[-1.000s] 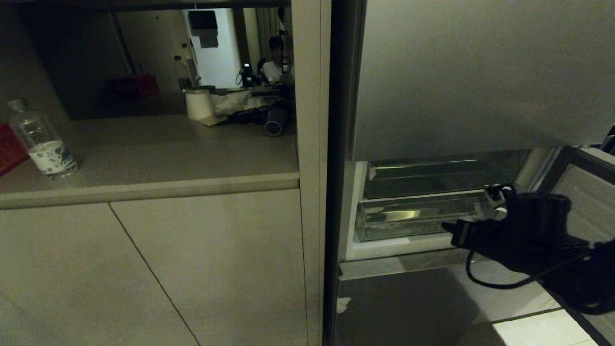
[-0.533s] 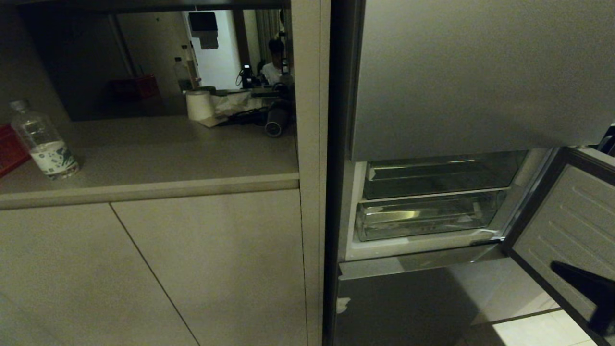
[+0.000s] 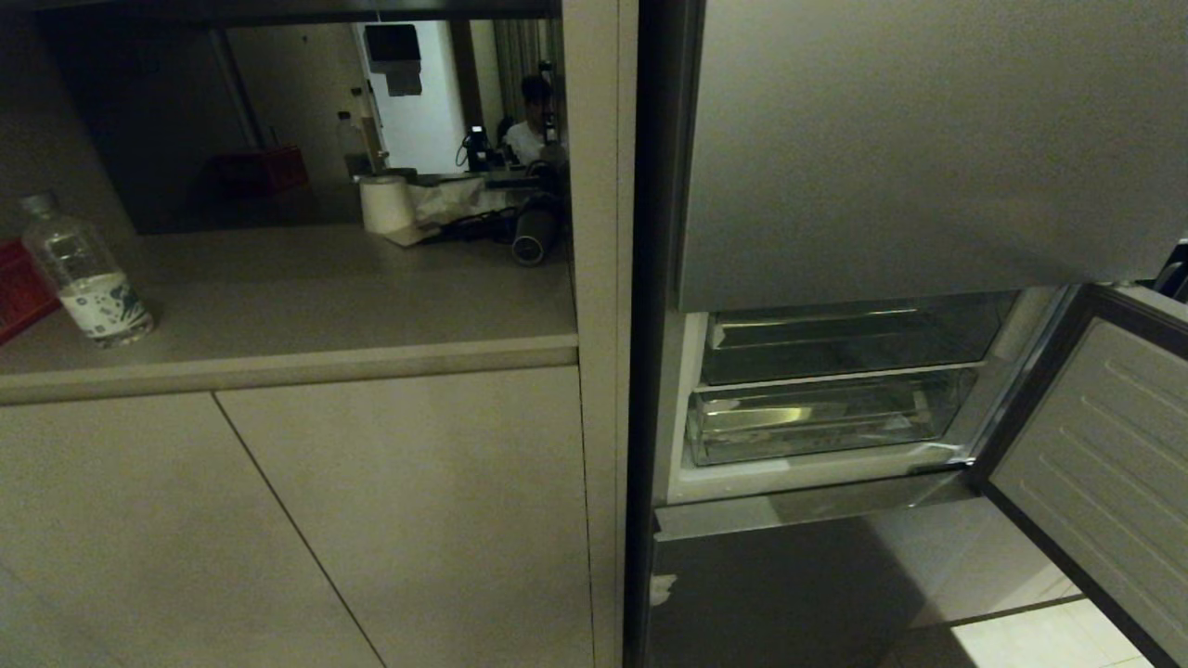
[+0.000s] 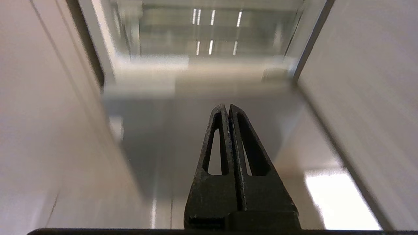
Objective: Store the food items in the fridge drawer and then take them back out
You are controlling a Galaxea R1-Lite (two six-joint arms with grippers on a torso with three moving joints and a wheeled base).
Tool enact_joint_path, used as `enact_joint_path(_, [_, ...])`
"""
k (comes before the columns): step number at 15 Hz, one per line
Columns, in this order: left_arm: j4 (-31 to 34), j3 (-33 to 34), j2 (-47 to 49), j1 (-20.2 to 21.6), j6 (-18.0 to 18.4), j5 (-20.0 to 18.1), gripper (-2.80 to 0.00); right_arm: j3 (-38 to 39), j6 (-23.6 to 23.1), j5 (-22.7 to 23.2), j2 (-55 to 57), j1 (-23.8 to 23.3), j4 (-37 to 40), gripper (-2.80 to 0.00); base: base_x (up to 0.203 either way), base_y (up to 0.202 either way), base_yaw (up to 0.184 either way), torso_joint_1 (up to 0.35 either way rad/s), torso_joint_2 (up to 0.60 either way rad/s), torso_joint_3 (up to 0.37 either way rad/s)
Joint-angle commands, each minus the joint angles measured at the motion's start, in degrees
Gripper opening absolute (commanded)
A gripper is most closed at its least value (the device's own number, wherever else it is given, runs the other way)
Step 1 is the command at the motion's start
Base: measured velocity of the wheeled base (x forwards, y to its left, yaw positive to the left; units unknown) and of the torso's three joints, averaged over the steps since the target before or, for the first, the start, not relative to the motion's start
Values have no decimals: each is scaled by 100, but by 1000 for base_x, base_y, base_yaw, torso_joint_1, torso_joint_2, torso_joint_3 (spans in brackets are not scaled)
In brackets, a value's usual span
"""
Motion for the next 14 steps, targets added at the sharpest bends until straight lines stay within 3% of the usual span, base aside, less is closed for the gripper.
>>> enact_joint_path(1, [-1, 0, 0, 2, -2, 0, -280, 195, 263, -52, -659, -43, -11, -280, 0, 0, 0, 0, 0, 0])
enact_joint_path(12, [-1, 0, 0, 2, -2, 0, -280, 199, 299, -66, -648, -44, -11, -280, 0, 0, 0, 0, 0, 0])
enact_joint_path(14, [-1, 0, 0, 2, -2, 0, -280, 199, 305, -66, -650, -44, -11, -280, -4, 4, -118, 3, 6, 1])
